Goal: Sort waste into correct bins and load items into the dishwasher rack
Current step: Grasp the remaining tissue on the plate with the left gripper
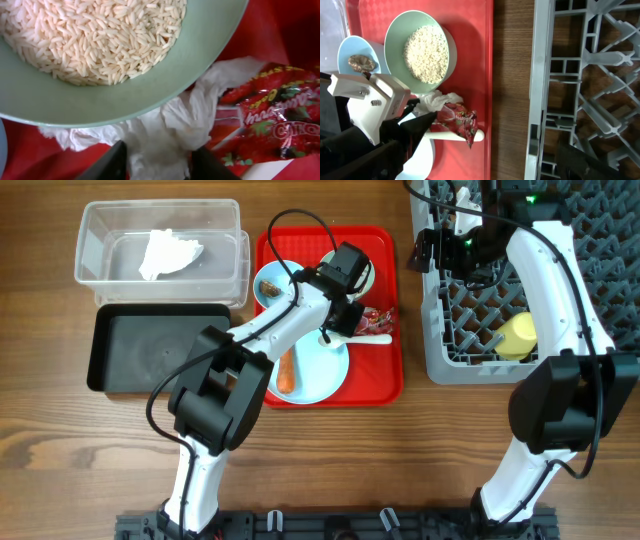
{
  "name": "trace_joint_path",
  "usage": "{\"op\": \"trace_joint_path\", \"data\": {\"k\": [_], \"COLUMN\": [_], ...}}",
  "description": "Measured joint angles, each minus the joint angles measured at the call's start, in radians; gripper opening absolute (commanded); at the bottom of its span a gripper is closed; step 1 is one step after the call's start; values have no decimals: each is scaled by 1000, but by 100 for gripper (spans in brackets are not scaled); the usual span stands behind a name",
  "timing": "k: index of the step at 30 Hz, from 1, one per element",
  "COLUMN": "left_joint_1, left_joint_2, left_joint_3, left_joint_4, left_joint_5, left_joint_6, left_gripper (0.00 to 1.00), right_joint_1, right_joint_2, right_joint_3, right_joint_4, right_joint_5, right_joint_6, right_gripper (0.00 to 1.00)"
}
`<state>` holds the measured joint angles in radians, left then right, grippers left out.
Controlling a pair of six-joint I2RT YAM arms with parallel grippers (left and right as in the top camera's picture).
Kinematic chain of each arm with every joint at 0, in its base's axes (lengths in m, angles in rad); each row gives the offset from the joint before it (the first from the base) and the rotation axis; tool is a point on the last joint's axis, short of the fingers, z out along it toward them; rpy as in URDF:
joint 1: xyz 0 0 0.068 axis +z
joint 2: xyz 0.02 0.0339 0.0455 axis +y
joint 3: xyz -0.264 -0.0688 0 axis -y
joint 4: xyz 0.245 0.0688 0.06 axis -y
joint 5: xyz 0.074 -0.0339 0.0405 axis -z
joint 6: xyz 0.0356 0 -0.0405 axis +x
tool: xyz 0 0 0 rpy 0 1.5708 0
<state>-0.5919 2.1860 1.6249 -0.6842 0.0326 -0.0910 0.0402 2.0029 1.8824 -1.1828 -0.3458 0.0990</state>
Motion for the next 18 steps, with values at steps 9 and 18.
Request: {"op": "trace_joint_path", "data": {"k": [9,18], "left_joint_1": [0,0], "left_joint_2": [0,-150], "left_joint_3": [0,-3], "left_joint_4": [-11,-25], "left_joint_5": [-5,-5], "left_joint_6": [4,-3], "left_gripper": [4,4], "right_joint_1": [0,0], "right_joint_2": [0,0], "right_joint_3": [0,0], "right_joint_4": [0,1], "right_joint_5": [11,19], "right_joint_6": [0,0], "right_gripper": [100,100]}}
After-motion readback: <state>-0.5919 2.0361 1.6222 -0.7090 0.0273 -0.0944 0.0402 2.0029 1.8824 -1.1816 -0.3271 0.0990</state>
